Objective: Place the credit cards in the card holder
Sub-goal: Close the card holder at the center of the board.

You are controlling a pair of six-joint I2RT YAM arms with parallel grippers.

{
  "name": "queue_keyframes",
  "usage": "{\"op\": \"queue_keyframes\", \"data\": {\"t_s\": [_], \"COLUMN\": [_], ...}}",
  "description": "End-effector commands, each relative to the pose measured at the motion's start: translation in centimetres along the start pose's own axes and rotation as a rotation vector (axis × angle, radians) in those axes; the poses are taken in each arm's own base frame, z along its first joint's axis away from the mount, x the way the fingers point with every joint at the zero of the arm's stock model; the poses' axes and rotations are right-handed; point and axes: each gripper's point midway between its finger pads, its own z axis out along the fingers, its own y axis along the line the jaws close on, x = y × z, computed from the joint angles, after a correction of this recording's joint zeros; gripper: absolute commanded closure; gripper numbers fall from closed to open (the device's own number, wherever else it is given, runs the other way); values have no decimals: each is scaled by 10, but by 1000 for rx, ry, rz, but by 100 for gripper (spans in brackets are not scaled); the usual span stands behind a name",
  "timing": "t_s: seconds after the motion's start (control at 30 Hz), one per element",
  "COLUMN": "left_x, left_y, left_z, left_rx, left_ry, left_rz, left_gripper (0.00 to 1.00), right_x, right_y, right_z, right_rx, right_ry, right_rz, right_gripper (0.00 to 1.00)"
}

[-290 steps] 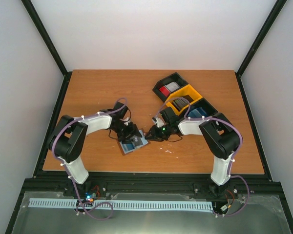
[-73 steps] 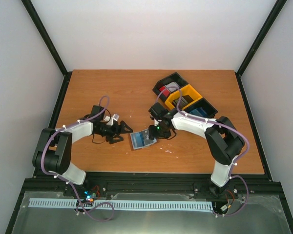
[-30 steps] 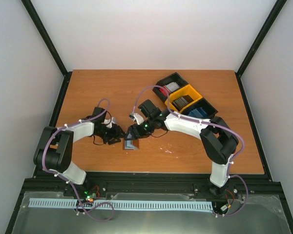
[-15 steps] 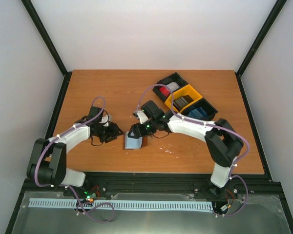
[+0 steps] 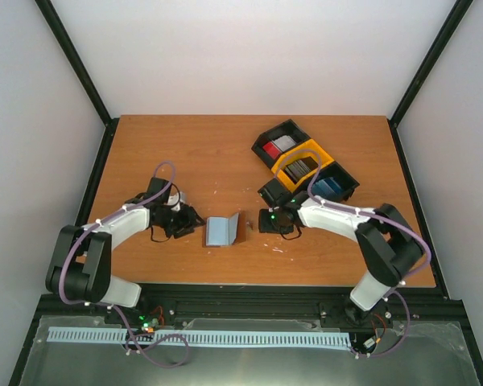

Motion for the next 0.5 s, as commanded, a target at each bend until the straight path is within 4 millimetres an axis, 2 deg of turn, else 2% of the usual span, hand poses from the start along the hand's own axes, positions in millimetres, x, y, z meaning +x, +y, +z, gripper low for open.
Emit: {"op": "queue_keyframes", "data": {"t_s": [0.0,0.1,0.3,0.47], "left_x": [1,1,-1,-3], "left_y": [2,2,2,1], "left_z": [2,3,5,5], "left_rx": [-16,-11,-13,-13], "left_ry": [13,15,16,13], "left_rz": [18,18,12,11], "left_gripper": [50,50,50,50], "right_x": [13,8,0,-4], "right_y": [2,32,77,99], "right_z": [16,16,18,19], "right_rx": [-7,-121,-242,-302], "right_ry": [73,75,89,93], "right_rz": [-50,-130,-244,-292], "right_gripper": [55,49,41,38]}}
